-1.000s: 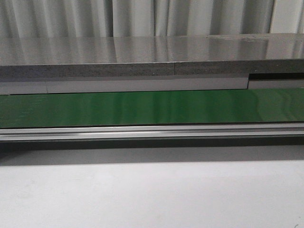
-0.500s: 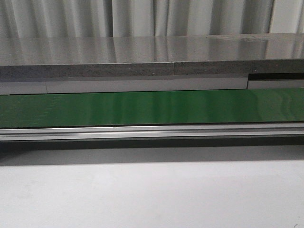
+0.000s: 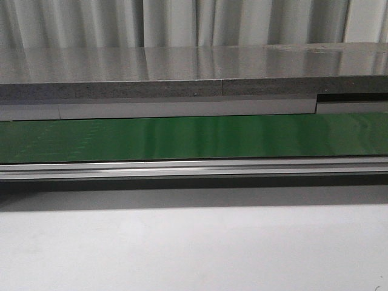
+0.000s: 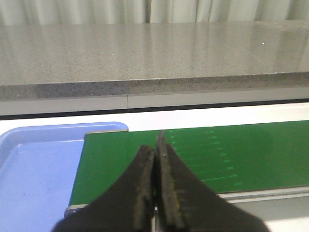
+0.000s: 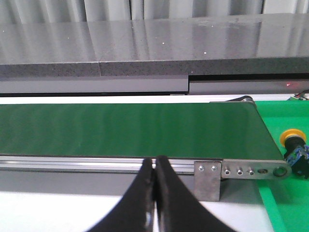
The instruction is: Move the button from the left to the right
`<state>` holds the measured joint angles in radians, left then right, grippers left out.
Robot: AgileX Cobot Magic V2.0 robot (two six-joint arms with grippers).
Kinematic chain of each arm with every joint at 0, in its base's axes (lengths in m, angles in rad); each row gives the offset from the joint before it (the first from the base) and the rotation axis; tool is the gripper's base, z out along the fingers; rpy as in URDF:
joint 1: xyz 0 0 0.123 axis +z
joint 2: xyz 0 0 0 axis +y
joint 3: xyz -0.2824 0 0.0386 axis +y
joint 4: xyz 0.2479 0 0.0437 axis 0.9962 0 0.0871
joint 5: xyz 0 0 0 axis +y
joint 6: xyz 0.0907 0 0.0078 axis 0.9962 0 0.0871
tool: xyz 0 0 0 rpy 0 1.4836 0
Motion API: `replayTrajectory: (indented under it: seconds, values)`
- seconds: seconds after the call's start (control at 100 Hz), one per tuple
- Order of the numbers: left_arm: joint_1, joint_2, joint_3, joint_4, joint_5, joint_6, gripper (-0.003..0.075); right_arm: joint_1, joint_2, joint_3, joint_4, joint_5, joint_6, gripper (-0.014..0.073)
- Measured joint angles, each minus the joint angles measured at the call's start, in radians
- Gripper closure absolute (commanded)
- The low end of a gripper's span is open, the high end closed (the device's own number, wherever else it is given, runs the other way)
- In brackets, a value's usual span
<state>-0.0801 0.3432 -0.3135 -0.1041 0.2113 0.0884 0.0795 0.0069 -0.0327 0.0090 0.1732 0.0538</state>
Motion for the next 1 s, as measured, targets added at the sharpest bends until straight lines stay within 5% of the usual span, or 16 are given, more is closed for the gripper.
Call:
replayTrajectory:
  seconds: [1.0]
  values:
    - [0.0,0.0,0.0,0.0,-0.002,0.0,0.074,0.0,-0.017,0.06,0.025,-0.03,0.004,0.0661]
